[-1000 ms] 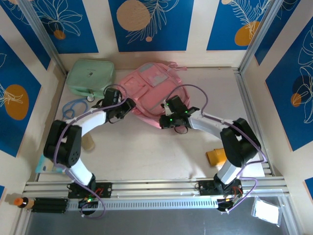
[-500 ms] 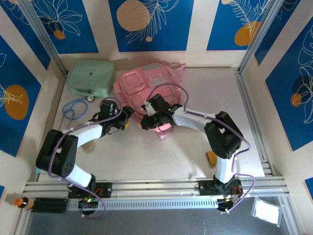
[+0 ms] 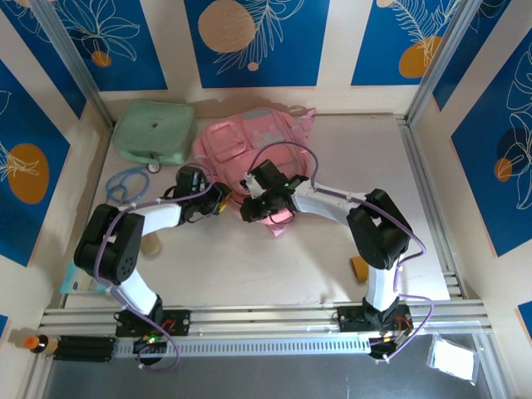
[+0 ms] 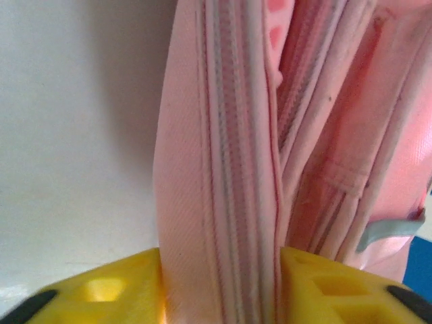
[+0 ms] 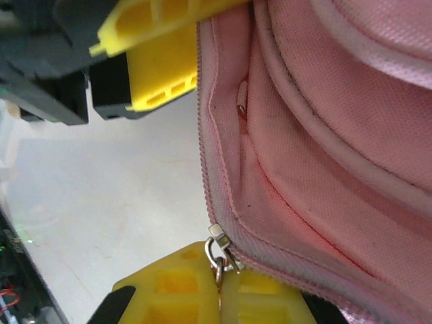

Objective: Pack the student bag
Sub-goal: Zip the student bag at the top-center of the table.

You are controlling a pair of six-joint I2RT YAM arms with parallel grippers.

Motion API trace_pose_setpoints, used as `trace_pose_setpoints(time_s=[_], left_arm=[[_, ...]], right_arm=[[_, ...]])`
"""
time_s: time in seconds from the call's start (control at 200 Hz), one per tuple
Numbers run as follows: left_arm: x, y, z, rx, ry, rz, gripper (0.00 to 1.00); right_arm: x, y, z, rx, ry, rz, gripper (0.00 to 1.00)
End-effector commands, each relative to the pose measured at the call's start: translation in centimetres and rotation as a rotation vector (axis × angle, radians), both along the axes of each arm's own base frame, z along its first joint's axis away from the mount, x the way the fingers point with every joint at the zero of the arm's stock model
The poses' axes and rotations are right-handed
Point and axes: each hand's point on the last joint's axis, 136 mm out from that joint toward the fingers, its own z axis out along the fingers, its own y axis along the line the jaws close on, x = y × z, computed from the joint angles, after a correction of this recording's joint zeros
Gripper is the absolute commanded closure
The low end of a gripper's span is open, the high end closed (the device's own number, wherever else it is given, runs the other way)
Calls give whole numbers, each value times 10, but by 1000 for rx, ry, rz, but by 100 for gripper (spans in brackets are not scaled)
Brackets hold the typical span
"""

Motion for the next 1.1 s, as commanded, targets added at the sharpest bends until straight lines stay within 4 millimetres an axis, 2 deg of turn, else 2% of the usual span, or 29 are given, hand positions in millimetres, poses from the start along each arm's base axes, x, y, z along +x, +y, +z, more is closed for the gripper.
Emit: trace_pose_setpoints(time_s=[0.0,0.06,0.175,0.25,0.475,0.85,0.985,1.095], left_arm=[[8,-8,1,4,-1,-30,71],[11,-7,-1,11,-4,-22,82],[18,0,-1,36,-20,6,95],[21,3,-1,52,-27,9,100],[21,10,1,101,-34,-3,100],[19,11,-1,115,-36,-22,100],[19,10,-1,118,-39,-35,100],[21,6,1,120,-46,-66,100]], right_arm=[[-11,-8,-2,-83,0,52,100],[-10,-17,-3,-124,-5,35,100],[-8,-41,-6,-229,-15,-21,99],[-5,-60,-8,-303,-15,-69,97],[1,-107,-2,-373,-6,-175,94],[34,-175,3,-440,-10,-399,95],[40,-189,0,-440,18,-453,97],[36,-186,-3,-421,31,-433,100]])
